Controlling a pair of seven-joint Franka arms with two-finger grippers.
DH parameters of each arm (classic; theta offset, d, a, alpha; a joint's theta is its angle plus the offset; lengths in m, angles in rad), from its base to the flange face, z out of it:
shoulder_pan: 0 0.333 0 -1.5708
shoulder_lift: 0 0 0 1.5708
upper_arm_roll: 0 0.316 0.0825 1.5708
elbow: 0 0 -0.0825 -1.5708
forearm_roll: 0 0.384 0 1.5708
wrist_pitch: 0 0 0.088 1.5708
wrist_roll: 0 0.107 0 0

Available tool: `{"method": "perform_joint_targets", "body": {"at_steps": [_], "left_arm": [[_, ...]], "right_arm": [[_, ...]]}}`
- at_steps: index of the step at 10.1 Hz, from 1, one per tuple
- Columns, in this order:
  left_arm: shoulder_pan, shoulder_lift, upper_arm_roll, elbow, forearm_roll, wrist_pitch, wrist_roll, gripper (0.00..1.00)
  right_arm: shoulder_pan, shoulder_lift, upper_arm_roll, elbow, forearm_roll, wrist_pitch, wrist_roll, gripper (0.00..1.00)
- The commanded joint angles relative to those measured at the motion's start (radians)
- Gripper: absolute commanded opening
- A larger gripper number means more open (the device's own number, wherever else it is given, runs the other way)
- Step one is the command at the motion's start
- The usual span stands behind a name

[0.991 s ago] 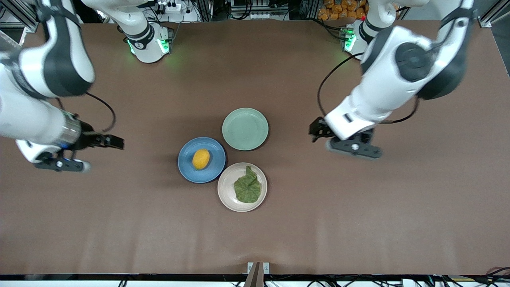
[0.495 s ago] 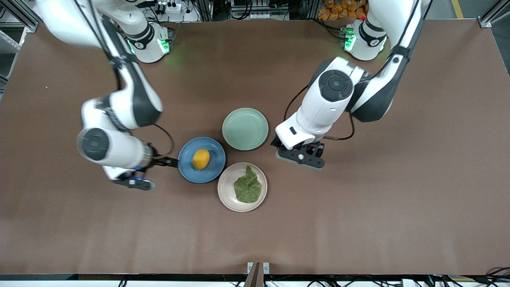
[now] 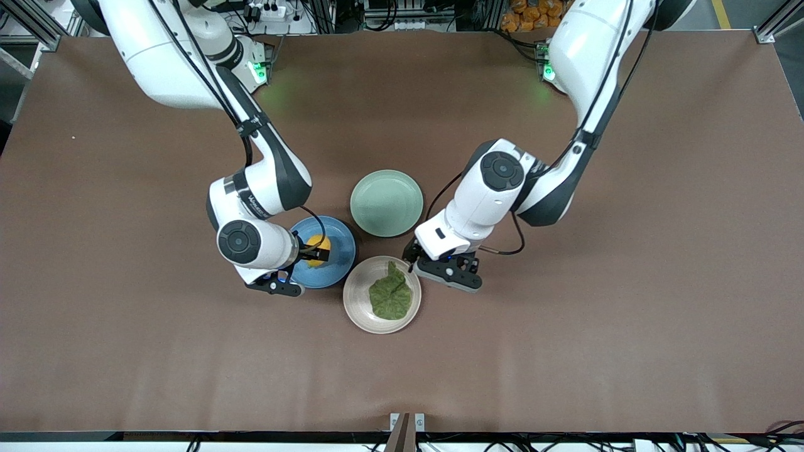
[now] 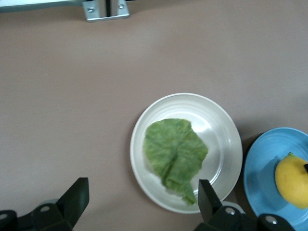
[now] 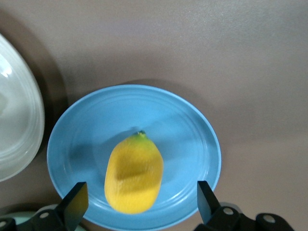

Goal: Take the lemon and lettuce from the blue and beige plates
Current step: 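Lower the right gripper onto the lemon while the left gripper grasps lettuce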

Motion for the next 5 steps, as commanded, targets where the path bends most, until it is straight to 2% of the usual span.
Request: {"method": "perform_joint_targets", "body": {"at_steps": [1, 4, 5], "left_arm": [[-0.052, 0.066, 0.015, 0.032, 0.031, 0.081, -0.046, 1.00], [-0.147, 0.120, 0.108, 0.031, 0.029, 0.148, -0.074, 1.00], [-0.155, 0.132, 0.117, 0.032, 0.029, 0.151, -0.074, 1.00]], "right_arm": [[0.007, 0.052, 0.007, 0.016, 0.009, 0.027, 0.018, 1.00], [0.012, 0.078, 0.007, 0.016, 0.017, 0.053, 0.018, 1.00], [0.015, 0.085, 0.007, 0.016, 0.059, 0.058, 0.017, 1.00]]}}
